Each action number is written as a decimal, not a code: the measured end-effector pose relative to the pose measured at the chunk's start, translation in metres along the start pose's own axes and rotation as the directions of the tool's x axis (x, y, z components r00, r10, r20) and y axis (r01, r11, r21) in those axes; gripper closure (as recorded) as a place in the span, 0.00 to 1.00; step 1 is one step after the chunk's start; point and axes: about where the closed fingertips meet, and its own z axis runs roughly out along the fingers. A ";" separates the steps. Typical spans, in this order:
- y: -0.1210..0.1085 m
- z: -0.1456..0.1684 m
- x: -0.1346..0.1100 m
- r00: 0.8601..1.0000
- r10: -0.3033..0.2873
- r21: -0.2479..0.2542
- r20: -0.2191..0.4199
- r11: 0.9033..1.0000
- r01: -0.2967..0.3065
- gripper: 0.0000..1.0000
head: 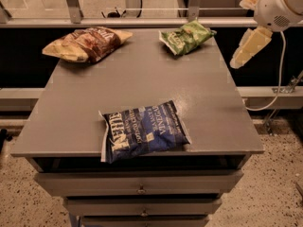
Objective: Move green jalapeno chip bag near blue chip bag
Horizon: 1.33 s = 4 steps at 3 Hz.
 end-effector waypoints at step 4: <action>-0.103 0.158 0.015 0.823 0.430 0.045 0.371 0.877 -0.478 0.00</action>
Offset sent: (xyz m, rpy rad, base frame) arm 0.1335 0.0106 -0.0352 0.4629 -0.1195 -0.1099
